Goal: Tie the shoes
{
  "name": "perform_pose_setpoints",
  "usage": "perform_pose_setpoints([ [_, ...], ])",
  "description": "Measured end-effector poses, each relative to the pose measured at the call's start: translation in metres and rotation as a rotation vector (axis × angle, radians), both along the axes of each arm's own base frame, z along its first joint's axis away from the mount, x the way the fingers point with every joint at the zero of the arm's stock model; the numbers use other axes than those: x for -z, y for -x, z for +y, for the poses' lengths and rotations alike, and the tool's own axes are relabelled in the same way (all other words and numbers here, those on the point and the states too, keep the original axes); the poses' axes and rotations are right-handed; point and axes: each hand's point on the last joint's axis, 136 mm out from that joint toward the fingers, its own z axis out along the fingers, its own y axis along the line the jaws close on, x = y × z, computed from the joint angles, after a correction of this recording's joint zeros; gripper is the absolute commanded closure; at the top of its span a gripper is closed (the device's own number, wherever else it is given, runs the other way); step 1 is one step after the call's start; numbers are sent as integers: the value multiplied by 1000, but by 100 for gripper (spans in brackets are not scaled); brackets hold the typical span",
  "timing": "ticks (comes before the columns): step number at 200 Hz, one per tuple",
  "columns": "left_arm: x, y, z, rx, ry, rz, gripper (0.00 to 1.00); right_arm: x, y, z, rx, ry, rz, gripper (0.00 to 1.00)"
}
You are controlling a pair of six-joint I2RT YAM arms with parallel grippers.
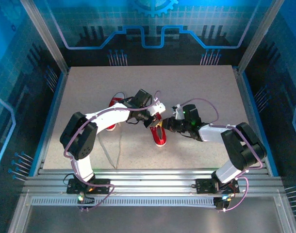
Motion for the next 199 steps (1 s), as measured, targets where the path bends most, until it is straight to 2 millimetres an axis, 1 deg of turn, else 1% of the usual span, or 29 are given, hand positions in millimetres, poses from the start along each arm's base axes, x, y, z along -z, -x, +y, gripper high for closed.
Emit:
perform_pose_setpoints([
  [33, 1, 0, 0, 0, 0, 1, 93, 0, 0, -1, -3, 6, -11, 100],
  [42, 1, 0, 0, 0, 0, 0, 90, -1, 0, -2, -4, 10, -13, 100],
  [51, 1, 0, 0, 0, 1, -1, 85, -2, 0, -2, -4, 11, -17, 100],
  [68, 2, 0, 0, 1, 3, -5, 67, -4, 1, -3, -6, 18, -25, 100],
  [82, 4, 1, 1, -17, 9, 5, 56, -3, 1, -3, -9, 22, -28, 100],
  [89, 4, 1, 2, -22, 10, 9, 53, -3, 2, -3, -10, 24, -25, 100],
  [106, -1, 2, 7, -51, 25, 9, 49, -2, 3, -4, -13, 28, -25, 100],
  [117, -7, 2, 11, -74, 44, -2, 49, -1, 3, -4, -13, 29, -25, 100],
  [121, -13, 3, 15, -88, 56, -10, 49, -1, 3, -4, -14, 29, -25, 100],
  [131, -20, 3, 20, -112, 73, -19, 49, -1, 3, -4, -15, 31, -26, 100],
  [143, -30, 5, 28, -154, 99, -39, 53, -1, 3, -4, -16, 32, -24, 100],
  [161, -39, 11, 37, -205, 127, -52, 63, 0, 3, -4, -17, 34, -24, 100],
  [172, -40, 16, 41, -237, 140, -44, 68, 0, 3, -4, -17, 34, -24, 100],
  [182, -37, 21, 42, -278, 149, -30, 71, 0, 4, -4, -17, 34, -24, 100],
  [193, -29, 31, 41, -307, 137, -14, 71, 1, 4, -5, -17, 35, -22, 100],
  [199, -22, 39, 37, -316, 129, 3, 69, 1, 5, -5, -17, 36, -20, 100],
])
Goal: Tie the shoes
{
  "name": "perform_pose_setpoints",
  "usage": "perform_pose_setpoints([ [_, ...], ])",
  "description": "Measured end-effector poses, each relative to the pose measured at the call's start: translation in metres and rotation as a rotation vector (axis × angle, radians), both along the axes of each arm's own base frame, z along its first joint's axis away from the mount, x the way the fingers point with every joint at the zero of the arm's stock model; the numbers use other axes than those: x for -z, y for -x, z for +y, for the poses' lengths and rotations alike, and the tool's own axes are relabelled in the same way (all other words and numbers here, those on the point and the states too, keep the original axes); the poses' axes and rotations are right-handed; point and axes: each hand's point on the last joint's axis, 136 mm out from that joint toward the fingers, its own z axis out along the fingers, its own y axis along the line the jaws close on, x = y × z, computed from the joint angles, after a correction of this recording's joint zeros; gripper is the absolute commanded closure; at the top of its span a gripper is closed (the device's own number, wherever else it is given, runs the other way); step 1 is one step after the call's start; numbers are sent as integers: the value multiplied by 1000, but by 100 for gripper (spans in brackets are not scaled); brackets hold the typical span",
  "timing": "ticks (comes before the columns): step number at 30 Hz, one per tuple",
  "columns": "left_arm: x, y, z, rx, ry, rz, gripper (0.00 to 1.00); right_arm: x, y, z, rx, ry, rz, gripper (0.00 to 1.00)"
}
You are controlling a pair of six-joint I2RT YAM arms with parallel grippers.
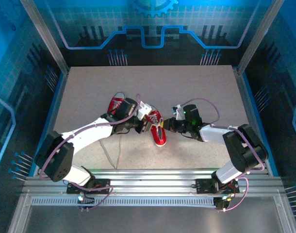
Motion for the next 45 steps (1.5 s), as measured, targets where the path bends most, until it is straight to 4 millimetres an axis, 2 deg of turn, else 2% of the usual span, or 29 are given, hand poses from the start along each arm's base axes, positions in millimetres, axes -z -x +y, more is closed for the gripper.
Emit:
perform_pose_setpoints([
  [2, 8, 10, -7, -12, -6, 23, 60, 1, 1, 0, 0, 2, 3, 100],
  [4, 18, 22, -16, -42, -12, 61, 57, 2, 1, -1, 0, 2, 4, 100],
  [7, 32, 19, -25, -104, -15, 90, 56, 2, 1, -1, 0, 2, 5, 100],
  [12, 53, 11, -21, -195, -51, 137, 57, 2, 2, 0, 0, 2, 5, 100],
  [20, 36, -6, -32, -239, -13, 107, 54, 3, 3, 0, 3, -1, 14, 100],
  [33, 28, -11, -33, -297, -57, 72, 49, 2, 3, 1, 4, -5, 12, 100],
  [42, 36, -14, -36, -316, -78, 80, 50, 8, 0, -3, 37, 24, 16, 100],
  [45, 36, -15, -36, -319, -83, 75, 53, 8, 0, -4, 39, 26, 17, 100],
])
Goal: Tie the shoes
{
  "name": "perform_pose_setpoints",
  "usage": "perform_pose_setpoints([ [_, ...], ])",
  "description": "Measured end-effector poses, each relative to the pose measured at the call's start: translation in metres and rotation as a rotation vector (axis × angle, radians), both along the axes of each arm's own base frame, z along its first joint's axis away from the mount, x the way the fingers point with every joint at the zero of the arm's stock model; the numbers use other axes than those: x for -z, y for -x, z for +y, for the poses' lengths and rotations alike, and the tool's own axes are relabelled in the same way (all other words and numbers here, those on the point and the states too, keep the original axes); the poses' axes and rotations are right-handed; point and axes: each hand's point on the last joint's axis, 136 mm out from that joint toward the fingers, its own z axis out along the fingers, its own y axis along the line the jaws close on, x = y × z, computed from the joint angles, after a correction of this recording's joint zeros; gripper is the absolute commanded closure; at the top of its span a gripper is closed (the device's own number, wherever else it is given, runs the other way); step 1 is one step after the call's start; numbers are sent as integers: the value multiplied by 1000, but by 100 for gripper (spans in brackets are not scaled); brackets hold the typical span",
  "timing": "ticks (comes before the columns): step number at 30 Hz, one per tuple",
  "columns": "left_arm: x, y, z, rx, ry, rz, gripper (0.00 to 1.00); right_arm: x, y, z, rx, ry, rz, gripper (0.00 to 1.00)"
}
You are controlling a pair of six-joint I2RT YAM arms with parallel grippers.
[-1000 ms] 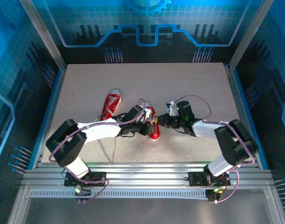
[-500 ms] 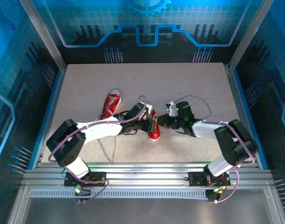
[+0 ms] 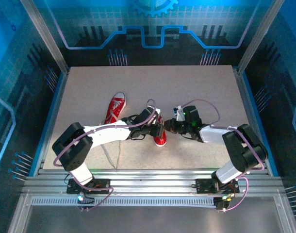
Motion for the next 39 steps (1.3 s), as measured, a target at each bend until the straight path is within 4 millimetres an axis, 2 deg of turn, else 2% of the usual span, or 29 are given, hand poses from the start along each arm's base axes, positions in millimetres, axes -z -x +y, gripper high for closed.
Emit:
perform_pose_setpoints([
  [12, 3, -6, 12, -36, -51, -29, 71, -8, 1, 5, -14, -42, 0, 100],
  [19, -11, -12, 26, -52, -19, -49, 83, -15, 4, 8, -27, -50, -14, 100],
  [23, -14, -10, 30, -48, 2, -43, 86, -15, 5, 10, -33, -49, -11, 100],
  [25, -14, -7, 31, -40, 11, -37, 82, -15, 6, 11, -36, -49, -11, 100],
  [29, -15, -2, 26, 0, 37, -33, 61, -14, 7, 11, -36, -47, -6, 100],
  [31, -12, 4, 24, 39, 45, -32, 54, -13, 7, 10, -37, -44, -4, 100],
  [36, -2, 15, 24, 121, 30, -21, 49, -12, 8, 10, -41, -37, 0, 100],
  [39, -2, 14, 26, 150, 36, -23, 49, -12, 8, 10, -42, -35, 0, 100],
])
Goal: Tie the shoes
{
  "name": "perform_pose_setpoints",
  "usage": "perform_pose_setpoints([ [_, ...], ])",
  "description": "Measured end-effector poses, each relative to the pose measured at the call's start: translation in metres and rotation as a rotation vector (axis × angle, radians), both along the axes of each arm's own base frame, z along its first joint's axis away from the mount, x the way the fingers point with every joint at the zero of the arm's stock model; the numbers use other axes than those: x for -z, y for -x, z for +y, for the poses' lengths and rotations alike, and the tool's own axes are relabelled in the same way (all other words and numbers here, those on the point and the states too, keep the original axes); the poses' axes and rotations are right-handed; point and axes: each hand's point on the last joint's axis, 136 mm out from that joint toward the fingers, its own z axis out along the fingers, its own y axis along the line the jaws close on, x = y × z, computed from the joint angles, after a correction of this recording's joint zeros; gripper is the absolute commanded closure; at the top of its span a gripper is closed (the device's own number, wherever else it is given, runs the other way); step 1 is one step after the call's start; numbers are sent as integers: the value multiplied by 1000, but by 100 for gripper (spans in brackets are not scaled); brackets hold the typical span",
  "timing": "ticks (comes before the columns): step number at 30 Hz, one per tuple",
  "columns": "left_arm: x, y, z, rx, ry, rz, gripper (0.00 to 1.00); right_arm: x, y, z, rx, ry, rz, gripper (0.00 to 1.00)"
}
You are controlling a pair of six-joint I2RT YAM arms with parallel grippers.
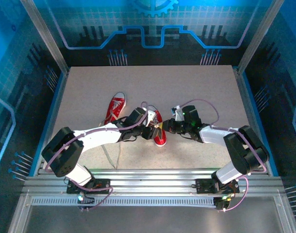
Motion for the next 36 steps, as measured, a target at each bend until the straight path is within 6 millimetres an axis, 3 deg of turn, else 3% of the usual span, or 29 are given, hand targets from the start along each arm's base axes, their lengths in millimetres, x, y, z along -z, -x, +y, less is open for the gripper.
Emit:
perform_pose_setpoints([
  [4, 3, -8, 2, 23, 12, -5, 54, 0, 0, 0, -4, 4, -2, 100],
  [8, 20, -7, 0, 56, 3, 27, 63, 2, 0, -2, -4, 12, 3, 100],
  [14, 22, -5, -4, 79, 21, 38, 100, 5, -2, -9, 9, 25, 8, 100],
  [27, 24, -12, 29, -5, 42, 34, 100, 9, -8, -25, 27, 41, 2, 100],
  [36, 30, -8, 35, -33, 48, 54, 100, 22, -2, -36, 18, 72, 6, 100],
])
